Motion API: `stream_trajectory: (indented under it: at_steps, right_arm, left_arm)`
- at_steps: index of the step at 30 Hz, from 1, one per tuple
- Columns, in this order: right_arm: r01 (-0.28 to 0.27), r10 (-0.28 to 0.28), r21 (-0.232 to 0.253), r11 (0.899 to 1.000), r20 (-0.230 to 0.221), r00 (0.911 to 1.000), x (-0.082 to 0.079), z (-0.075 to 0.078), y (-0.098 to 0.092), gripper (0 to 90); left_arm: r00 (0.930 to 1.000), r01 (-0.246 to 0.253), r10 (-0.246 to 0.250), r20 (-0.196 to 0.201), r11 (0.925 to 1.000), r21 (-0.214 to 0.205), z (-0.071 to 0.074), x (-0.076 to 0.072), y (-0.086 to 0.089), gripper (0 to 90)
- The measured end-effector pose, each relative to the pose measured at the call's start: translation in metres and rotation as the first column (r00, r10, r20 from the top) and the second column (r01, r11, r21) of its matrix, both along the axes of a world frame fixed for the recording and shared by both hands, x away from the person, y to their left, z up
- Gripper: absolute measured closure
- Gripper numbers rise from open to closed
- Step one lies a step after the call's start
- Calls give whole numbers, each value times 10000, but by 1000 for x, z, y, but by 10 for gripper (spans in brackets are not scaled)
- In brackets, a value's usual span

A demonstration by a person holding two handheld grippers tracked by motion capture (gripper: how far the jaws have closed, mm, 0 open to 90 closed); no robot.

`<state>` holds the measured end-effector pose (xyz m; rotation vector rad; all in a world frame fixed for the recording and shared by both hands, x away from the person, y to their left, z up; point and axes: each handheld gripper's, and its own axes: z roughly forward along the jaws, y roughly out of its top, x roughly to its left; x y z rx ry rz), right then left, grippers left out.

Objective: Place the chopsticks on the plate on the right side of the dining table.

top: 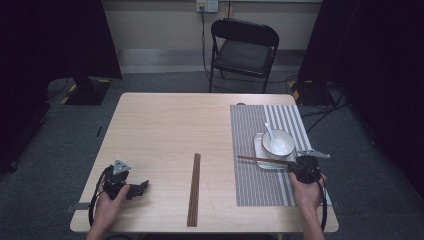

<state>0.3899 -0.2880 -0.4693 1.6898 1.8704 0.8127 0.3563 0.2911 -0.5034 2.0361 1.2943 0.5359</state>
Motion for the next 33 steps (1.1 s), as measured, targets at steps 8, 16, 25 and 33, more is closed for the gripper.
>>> stream_trajectory:
  at_steps: [8,16,25,33]
  right_arm:
    - [127,-126,-46,9999,91,9999,3,0,-4,845]
    - [105,-103,-90,9999,163,9998,6,-1,-6,843]
    - [118,-116,-102,9999,197,9997,6,0,-5,836]
    - [-177,175,129,9998,166,9997,0,2,3,835]
  left_arm:
    - [10000,2,-2,0,10000,2,0,0,0,0]
    - [10000,2,-2,1,10000,-2,0,0,0,0]
    - [10000,3,-3,0,10000,1,0,0,0,0]
    - [10000,2,-2,2,10000,3,0,0,0,0]
